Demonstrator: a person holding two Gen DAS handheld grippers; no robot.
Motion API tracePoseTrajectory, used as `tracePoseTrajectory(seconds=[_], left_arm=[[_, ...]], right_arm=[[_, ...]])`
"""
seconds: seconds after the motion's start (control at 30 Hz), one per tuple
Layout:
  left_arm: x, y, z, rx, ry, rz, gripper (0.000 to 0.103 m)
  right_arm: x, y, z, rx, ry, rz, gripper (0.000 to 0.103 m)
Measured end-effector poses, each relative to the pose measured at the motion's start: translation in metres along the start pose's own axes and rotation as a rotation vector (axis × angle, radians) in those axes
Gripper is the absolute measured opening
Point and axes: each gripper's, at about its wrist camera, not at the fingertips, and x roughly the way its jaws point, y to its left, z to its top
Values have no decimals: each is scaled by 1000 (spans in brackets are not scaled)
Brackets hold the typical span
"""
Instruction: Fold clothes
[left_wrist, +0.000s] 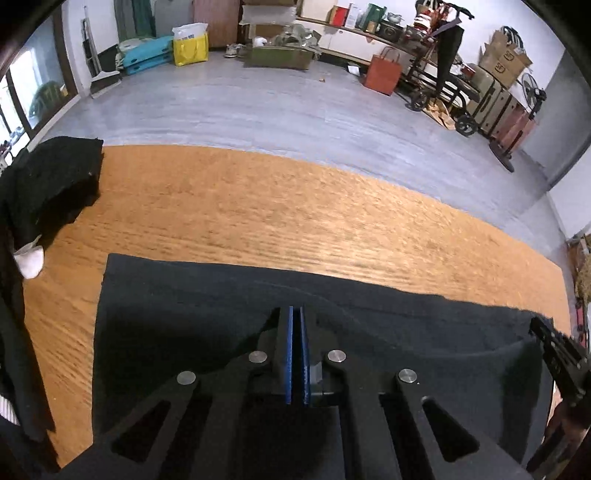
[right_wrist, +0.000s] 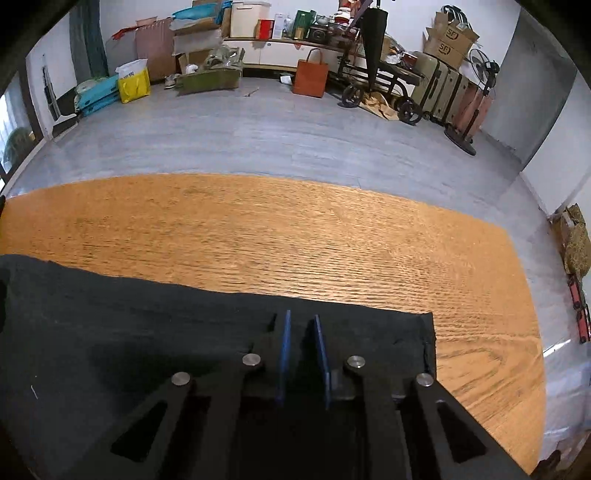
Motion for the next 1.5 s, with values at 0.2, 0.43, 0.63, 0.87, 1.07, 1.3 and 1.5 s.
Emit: tracePoseTrajectory(seconds=[0.2,0.43,0.63,0.87,1.07,1.3,1.5], left_arm=[[1,3,2,-20,-16,-10,5],[-5,10,-10,19,-46,-36,5],[-3,27,-10,-15,-39,-125,4],[-3,27,-7,-16,-23,-146,4],[2,15,12,-47,82,-78,3],[-24,2,-9,134,237,53,3],[-25,27,-30,149,364,50,3]], right_arm=[[-3,4,-6,62,-30,16,20],[-21,66,5,-80,-38,153,19],[-14,118,2,-164,3,158,19],[-9,135,8,-196,-24,55,19],[1,125,27,-92,10,79,19],[15,108,52,19,76,130,20],[-14,134,43,-178,127,224,20]])
